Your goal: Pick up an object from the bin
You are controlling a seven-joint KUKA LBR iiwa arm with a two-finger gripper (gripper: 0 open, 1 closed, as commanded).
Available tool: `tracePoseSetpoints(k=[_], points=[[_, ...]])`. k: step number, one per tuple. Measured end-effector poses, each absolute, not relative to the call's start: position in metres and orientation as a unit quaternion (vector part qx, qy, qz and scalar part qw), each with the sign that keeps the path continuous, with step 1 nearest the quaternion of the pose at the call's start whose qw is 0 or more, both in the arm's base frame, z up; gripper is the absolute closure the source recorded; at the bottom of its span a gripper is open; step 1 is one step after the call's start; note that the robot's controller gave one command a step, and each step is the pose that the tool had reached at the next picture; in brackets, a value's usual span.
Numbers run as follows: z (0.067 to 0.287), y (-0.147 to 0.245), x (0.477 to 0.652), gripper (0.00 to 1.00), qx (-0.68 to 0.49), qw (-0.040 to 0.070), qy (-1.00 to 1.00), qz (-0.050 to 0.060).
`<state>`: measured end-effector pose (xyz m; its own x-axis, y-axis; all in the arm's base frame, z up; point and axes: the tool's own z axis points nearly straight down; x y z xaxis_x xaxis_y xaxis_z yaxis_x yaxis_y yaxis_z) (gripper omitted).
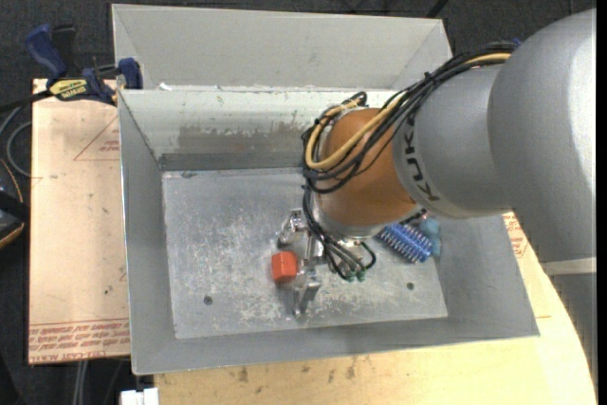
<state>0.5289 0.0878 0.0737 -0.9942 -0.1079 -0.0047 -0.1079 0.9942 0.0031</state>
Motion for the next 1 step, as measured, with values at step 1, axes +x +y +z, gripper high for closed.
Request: tracePoseSetpoints(k=[1], points=[[0.0756,0.0899,0.5220,0.00,-0.052,0.008,0.999,0.002]])
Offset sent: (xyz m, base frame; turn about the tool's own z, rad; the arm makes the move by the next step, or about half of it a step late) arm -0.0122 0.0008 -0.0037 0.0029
